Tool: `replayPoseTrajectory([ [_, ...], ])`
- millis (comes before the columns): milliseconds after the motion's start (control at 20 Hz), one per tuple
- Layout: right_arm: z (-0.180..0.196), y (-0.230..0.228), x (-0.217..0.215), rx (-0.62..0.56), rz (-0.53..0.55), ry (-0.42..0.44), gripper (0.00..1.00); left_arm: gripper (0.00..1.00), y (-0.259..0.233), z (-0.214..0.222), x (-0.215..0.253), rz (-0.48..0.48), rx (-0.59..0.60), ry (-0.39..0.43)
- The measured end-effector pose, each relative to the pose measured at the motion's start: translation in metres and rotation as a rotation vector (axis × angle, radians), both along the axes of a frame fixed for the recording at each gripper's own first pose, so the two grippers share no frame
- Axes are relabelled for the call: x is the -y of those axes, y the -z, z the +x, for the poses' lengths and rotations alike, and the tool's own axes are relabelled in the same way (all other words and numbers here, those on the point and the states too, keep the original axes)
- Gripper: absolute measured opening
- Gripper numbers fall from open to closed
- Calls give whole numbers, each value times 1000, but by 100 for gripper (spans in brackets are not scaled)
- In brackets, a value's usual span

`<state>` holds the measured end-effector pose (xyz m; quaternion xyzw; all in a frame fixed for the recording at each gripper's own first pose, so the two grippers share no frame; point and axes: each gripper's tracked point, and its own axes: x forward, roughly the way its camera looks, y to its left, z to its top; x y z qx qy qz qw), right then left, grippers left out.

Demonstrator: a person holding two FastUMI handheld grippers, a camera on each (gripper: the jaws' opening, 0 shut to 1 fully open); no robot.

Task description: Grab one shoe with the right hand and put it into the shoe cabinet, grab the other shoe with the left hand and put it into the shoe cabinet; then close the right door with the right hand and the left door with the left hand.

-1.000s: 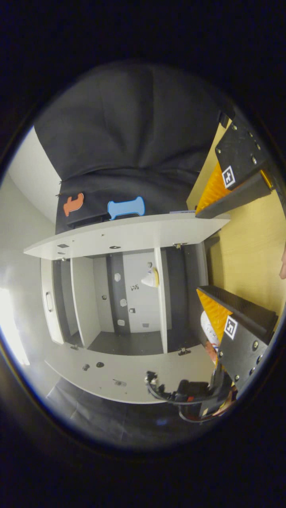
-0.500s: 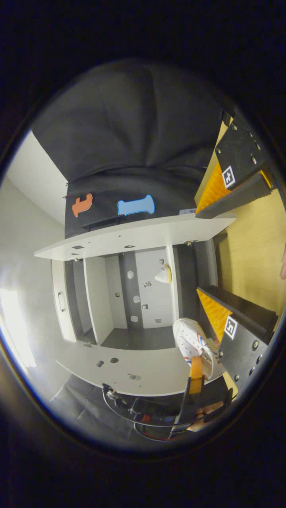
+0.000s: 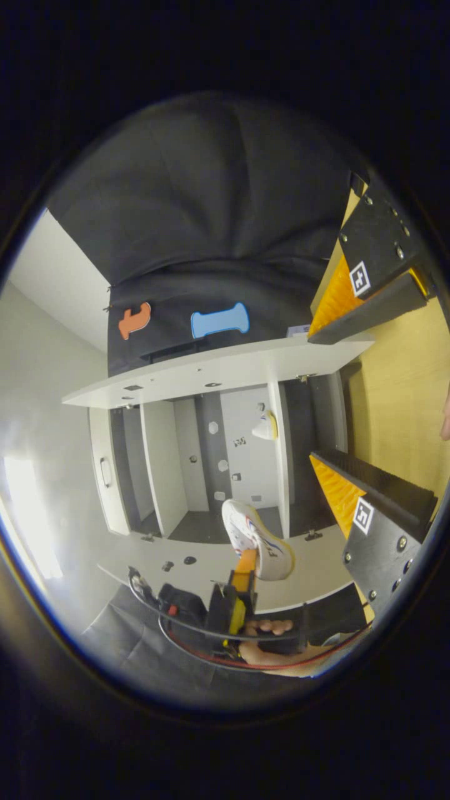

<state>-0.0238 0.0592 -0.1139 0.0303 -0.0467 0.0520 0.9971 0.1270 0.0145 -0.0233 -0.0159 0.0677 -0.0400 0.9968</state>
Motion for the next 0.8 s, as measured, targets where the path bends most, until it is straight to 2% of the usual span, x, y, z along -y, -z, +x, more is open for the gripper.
replayPoseTrajectory([
  [300, -6, -7, 2, 15, 35, -14, 98, 0, -38, 73, 3, -59, 9, -22],
  [500, -13, -9, -2, 17, 20, -44, 100, 2, -49, 130, 14, -57, 27, -15],
  [650, -16, -16, 1, 37, 28, -48, 100, 0, -34, 168, 20, -41, 8, -41],
  [800, -12, -14, 6, 35, 37, -33, 100, 2, 1, 195, 29, -75, -58, -43],
])
